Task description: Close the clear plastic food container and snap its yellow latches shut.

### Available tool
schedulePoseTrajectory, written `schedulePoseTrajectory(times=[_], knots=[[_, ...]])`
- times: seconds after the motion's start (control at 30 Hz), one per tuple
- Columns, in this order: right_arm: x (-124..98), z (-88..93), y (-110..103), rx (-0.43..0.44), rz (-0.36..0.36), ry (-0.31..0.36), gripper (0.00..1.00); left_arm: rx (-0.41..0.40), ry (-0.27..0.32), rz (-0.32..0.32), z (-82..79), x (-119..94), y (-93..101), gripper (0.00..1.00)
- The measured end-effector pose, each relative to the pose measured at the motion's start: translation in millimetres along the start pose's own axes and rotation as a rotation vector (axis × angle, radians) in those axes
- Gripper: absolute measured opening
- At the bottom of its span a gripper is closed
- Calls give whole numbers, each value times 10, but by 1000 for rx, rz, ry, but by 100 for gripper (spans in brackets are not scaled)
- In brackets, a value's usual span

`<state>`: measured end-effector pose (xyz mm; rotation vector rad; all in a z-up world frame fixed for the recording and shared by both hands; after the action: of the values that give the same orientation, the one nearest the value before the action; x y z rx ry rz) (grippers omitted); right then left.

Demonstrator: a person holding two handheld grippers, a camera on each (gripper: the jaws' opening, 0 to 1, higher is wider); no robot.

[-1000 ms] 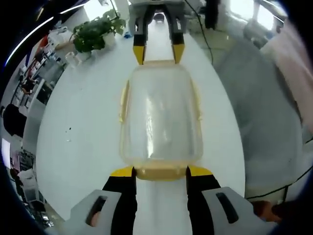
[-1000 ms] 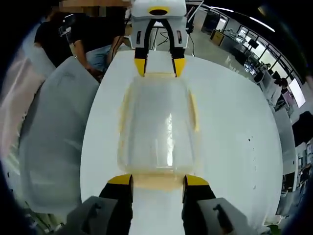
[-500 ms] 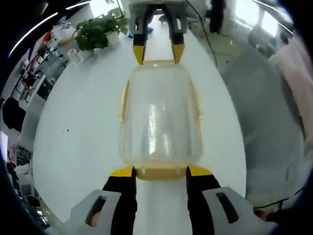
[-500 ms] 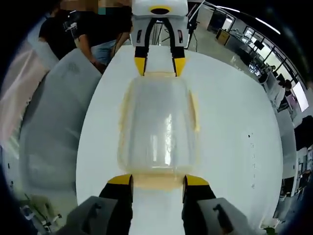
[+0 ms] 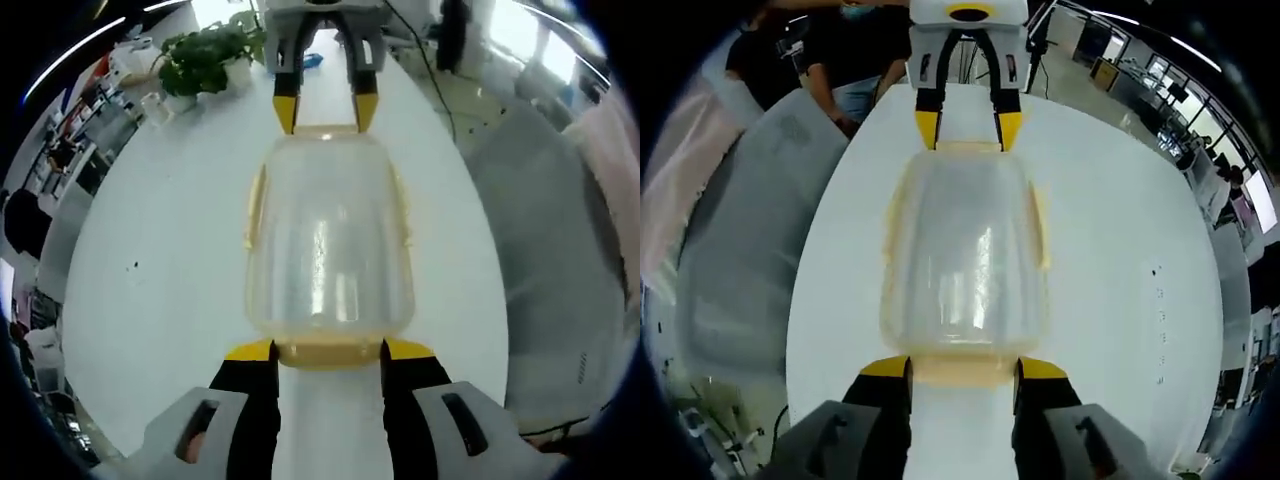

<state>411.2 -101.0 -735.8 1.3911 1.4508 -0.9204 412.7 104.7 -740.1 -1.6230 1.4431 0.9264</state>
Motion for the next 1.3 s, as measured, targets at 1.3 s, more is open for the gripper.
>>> schedulePoseTrajectory(times=[1.3], knots=[[278,62,267,-29,-72,-19,37,-64,-14,19,140,204,-162,38]])
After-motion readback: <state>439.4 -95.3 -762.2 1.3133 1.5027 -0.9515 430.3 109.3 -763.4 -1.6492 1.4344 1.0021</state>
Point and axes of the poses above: the point that each gripper's makers call its tool centre point, and the gripper's own axes: x roughly forward along the fingers, y roughly to its right, z roughly out of its underside, the point moved 6 cm from there along -x, roughly backward along the fingers, and after that the axes turned 2 degrees about -x, right-handed, at the moved point
